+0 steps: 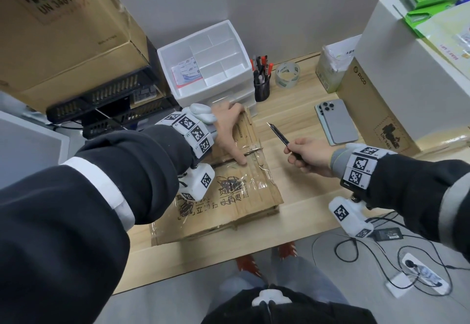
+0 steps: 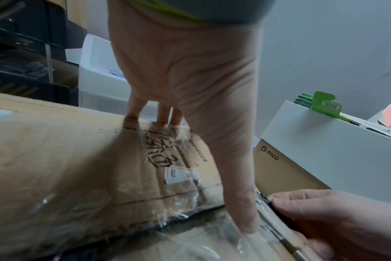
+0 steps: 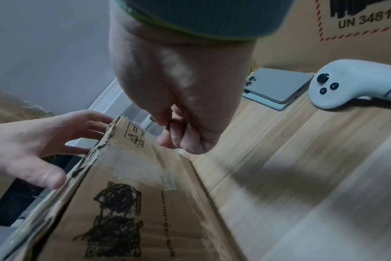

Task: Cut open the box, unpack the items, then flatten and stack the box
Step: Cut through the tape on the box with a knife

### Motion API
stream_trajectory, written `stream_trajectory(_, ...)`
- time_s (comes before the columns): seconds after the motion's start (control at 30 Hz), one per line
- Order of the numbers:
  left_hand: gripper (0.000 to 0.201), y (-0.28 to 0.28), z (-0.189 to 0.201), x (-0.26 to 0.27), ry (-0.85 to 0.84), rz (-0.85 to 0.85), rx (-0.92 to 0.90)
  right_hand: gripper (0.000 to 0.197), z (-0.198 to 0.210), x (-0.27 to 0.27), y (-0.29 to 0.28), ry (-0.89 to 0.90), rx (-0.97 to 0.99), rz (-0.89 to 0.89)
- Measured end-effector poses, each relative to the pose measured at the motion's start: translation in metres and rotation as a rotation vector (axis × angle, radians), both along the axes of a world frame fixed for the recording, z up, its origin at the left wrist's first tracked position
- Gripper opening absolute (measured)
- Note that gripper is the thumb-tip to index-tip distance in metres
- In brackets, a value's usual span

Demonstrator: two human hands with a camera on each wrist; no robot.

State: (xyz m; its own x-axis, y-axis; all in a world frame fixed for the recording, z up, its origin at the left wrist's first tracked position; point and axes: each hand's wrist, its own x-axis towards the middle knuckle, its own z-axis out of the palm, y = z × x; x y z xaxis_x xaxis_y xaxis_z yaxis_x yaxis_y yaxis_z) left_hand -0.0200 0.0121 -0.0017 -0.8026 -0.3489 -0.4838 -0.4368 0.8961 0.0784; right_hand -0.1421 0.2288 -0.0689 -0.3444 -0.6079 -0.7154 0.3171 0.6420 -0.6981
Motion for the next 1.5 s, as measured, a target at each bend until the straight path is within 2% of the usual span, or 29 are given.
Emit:
stream_trajectory(0.27, 0.139, -0.001, -0.003, 0.004, 0.029, 0.009, -0.001, 0.018, -0.008, 0.002, -0.004, -0.052, -0.034, -0.077)
stream_trajectory(0.43, 0.137, -0.003, -0.002, 0.004, 0.035, -0.002, 0.025, 0.023, -0.01, 0.002, -0.005, -0.117, -0.058, -0.136)
stream_trajectory(0.6, 0.128, -0.008, -0.001, 0.004, 0.043, -0.031, 0.073, 0.03, -0.018, 0.002, -0.008, -0.147, -0.046, -0.123)
stream_trajectory(0.73, 0.124, -0.014, 0.001, 0.001, 0.022, -0.039, 0.085, 0.015, -0.022, 0.001, -0.015, -0.087, -0.027, -0.127)
stream_trajectory(0.8, 0.119, -0.014, 0.004, -0.003, -0.014, -0.057, 0.073, 0.017, -0.027, -0.001, -0.017, -0.024, 0.002, -0.131)
stream_trajectory(0.87, 0.115, -0.015, 0.005, -0.008, -0.047, -0.059, 0.061, 0.02, -0.037, -0.005, -0.021, 0.118, 0.057, -0.095)
stream_trajectory(0.93, 0.113, -0.017, 0.003, -0.011, -0.056, -0.054, 0.055, 0.015, -0.051, -0.012, -0.027, 0.285, 0.161, -0.047)
stream_trajectory(1.0, 0.112, -0.015, 0.002, -0.009, -0.036, -0.074, 0.035, 0.009, -0.066, -0.017, -0.027, 0.366, 0.238, -0.046)
stream_trajectory(1.1, 0.114, -0.019, -0.004, -0.008, -0.017, -0.059, 0.054, 0.012, -0.097, -0.023, -0.03, 0.329, 0.33, 0.007)
stream_trajectory(1.2, 0.115, -0.02, -0.005, -0.008, -0.009, -0.077, 0.088, 0.01, -0.109, -0.022, -0.025, 0.35, 0.398, 0.097)
stream_trajectory(1.3, 0.117, -0.023, -0.007, -0.011, -0.016, -0.082, 0.089, 0.022, -0.124, -0.024, -0.023, 0.38, 0.468, 0.109)
stream_trajectory(1.5, 0.119, -0.024, -0.009, -0.014, -0.032, -0.099, 0.065, 0.022, -0.125, -0.025, -0.026, 0.478, 0.597, 0.132)
